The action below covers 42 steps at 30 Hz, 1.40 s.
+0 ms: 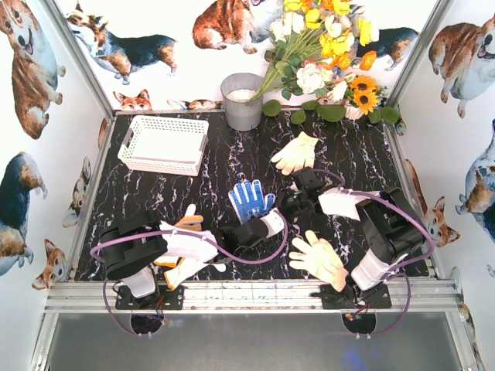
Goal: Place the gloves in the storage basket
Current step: Pick up the glove from the center of the board.
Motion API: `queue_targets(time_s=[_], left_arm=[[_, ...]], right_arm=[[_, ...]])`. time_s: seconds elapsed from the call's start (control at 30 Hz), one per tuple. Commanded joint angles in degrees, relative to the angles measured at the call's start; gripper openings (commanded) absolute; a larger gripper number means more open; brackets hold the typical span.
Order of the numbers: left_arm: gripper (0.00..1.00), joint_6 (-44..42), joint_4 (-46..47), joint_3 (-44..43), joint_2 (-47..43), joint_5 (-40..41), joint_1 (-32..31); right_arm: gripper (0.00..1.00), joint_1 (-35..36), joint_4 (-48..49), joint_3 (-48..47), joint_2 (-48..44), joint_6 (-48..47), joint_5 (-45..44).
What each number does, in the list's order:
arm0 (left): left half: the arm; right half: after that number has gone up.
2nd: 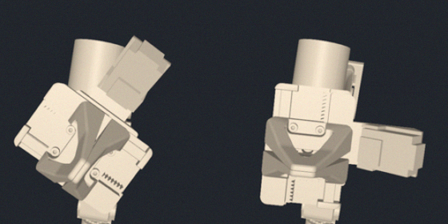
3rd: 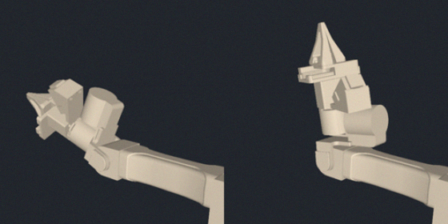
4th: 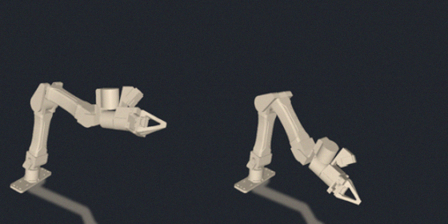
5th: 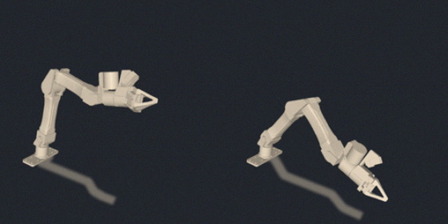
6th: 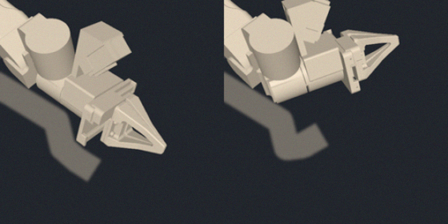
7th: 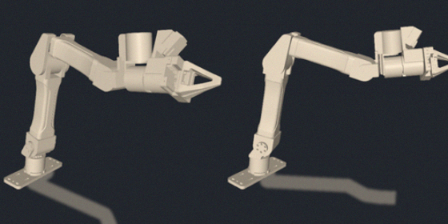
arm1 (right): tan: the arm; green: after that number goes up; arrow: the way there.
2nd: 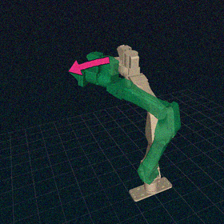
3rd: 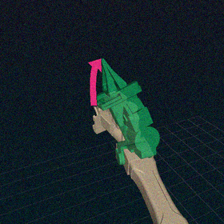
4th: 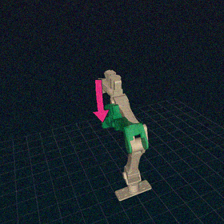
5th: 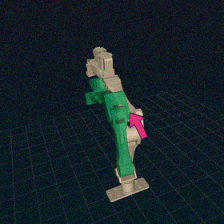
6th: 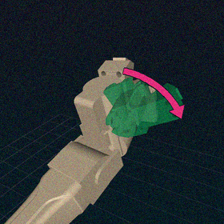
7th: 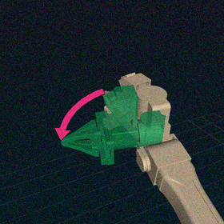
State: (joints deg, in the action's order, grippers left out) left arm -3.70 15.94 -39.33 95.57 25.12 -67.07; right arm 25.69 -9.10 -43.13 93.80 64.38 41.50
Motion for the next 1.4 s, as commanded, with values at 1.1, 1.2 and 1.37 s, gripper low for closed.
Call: queue_targets(time_s=[1.1, 1.2, 1.37], left_arm=[[0.00, 9.1, -6.2, -0.2, -10.3, -12.4, 0.8], [0.00, 9.4, -6.4, 0.0, -11.0, -13.3, 0.8], [0.00, 9.4, -7.5, 0.2, -11.8, -14.3, 0.8]], right_arm=[[0.75, 2.3, 23.6, 8.0, 2.8, 6.7, -5.7], [0.74, 2.3, 25.6, 8.2, 4.1, 6.7, -5.2], [0.67, 2.4, 28.8, 8.8, 5.3, 6.8, -4.3]])
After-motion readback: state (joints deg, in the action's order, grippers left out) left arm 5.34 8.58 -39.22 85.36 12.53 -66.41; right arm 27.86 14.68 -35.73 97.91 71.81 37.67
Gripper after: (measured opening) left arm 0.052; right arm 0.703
